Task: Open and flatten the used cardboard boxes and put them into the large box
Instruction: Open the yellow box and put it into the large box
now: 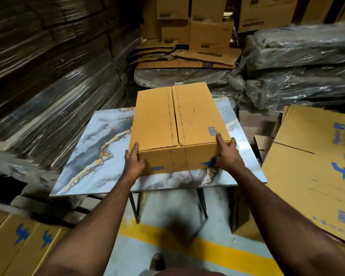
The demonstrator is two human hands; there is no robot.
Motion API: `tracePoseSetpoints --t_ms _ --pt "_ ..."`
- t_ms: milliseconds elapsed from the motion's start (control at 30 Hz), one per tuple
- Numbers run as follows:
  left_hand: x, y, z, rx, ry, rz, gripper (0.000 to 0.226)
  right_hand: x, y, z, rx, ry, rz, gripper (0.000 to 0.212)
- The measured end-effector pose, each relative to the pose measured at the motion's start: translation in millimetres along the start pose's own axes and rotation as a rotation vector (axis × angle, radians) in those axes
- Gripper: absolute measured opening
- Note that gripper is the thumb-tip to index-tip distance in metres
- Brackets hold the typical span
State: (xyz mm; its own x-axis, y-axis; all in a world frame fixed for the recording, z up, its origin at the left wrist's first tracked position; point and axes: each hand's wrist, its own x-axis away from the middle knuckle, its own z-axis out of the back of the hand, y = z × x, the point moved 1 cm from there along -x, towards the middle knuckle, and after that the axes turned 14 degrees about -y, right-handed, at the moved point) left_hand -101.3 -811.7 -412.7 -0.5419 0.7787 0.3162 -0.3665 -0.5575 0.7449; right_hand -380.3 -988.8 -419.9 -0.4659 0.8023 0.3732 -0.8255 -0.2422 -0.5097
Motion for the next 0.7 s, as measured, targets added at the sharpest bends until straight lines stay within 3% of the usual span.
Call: tracePoseSetpoints --t_ms 133,267,433,500,567,700 --pt "-14.7 10.4 10.6 -0.206 0.192 -0.017 0.054 -0.3 -8.5 -3.7 -0.111 0.127 0.02 0.084" --pt "-27.4 40.9 3.0 -0.325 0.276 -0.279 0.045 3.6 -9.0 -20.3 -0.531 0.325 -0.148 0.066" --pt "-46.2 78.5 -15.5 -0.377 -0.047 -0.61 0.045 -16.3 31.1 -58.2 -0.913 0.217 -0.338 0.036" --pt "-54.7 95.1 -24.4 -0.435 -0.162 -0.681 0.049 -6.7 22.1 -61.1 -1.114 0.204 -0.389 0.055" --pt "-63.7 103.7 -34.0 -0.625 -0.232 -0.664 0.068 2.2 3.1 -61.6 -1.267 0.183 -0.398 0.068" --pt "-85.2 82.6 -47.9 -0.97 -0.34 -0.533 0.102 -0.5 -2.7 -62.4 -1.369 0.25 -0.414 0.072"
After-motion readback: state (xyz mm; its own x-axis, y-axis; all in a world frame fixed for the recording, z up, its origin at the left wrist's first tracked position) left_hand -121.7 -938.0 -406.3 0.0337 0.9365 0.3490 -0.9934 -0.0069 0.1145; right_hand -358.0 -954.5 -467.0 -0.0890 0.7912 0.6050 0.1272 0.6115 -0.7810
